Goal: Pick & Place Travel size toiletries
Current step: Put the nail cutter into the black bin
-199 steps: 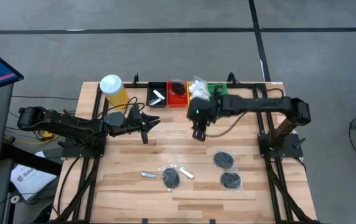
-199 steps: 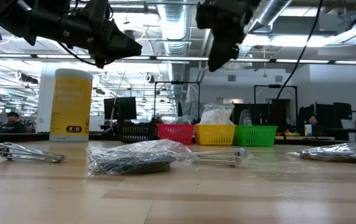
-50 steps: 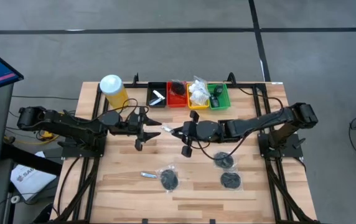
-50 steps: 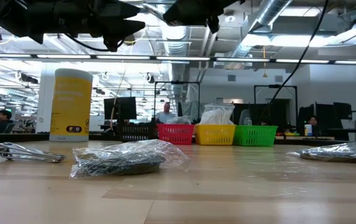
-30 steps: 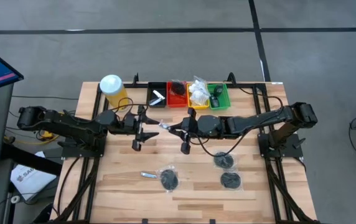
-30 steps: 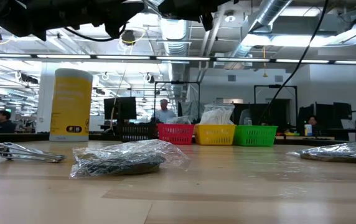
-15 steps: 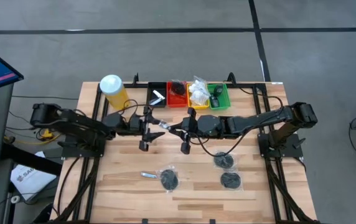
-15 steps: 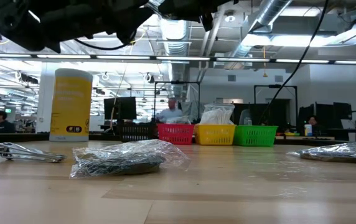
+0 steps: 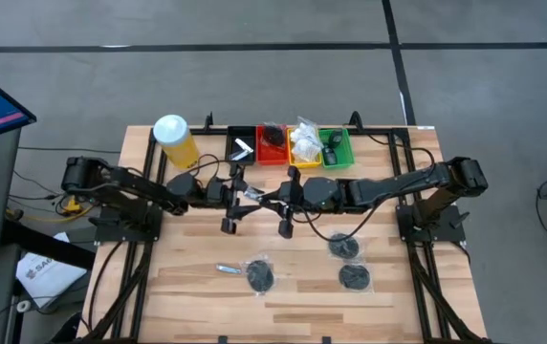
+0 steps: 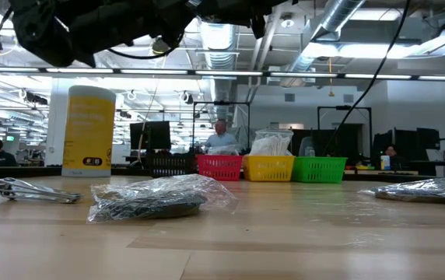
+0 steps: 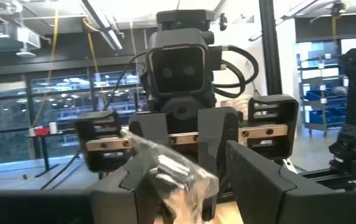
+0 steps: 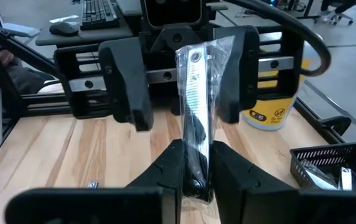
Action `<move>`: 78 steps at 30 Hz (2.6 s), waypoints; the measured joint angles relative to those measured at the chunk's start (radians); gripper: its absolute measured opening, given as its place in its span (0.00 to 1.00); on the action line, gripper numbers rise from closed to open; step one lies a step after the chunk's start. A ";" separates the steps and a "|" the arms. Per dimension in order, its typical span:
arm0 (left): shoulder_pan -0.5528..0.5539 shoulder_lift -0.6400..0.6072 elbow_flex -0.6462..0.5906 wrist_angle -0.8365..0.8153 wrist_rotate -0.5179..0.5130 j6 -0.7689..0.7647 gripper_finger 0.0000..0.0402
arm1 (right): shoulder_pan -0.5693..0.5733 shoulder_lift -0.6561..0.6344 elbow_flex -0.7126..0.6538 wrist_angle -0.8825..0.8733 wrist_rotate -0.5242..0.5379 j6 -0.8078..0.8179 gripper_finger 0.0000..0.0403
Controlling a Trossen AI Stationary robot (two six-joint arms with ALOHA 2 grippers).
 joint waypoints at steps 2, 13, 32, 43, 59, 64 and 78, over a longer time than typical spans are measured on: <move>0.000 0.014 0.010 0.000 0.016 0.000 0.39 | 0.000 0.000 0.000 -0.001 -0.001 0.000 0.12; 0.000 0.033 0.012 -0.004 0.022 -0.003 0.16 | 0.002 0.001 0.000 -0.007 -0.007 -0.005 0.12; 0.000 0.033 0.012 -0.015 0.023 0.001 0.10 | -0.002 0.001 0.000 -0.046 0.000 -0.030 0.29; 0.006 0.033 0.011 -0.016 0.023 -0.003 0.10 | -0.023 0.000 0.000 -0.130 0.006 -0.057 0.50; 0.084 0.032 0.013 -0.134 -0.208 -0.030 0.10 | -0.072 0.000 0.000 -0.471 0.006 0.098 0.50; 0.099 0.032 0.067 -0.348 -0.407 -0.054 0.10 | -0.054 0.000 0.000 -0.472 0.006 0.098 0.47; 0.210 0.032 0.270 -0.917 -0.617 -0.202 0.10 | -0.047 0.000 0.000 -0.469 0.003 0.107 0.43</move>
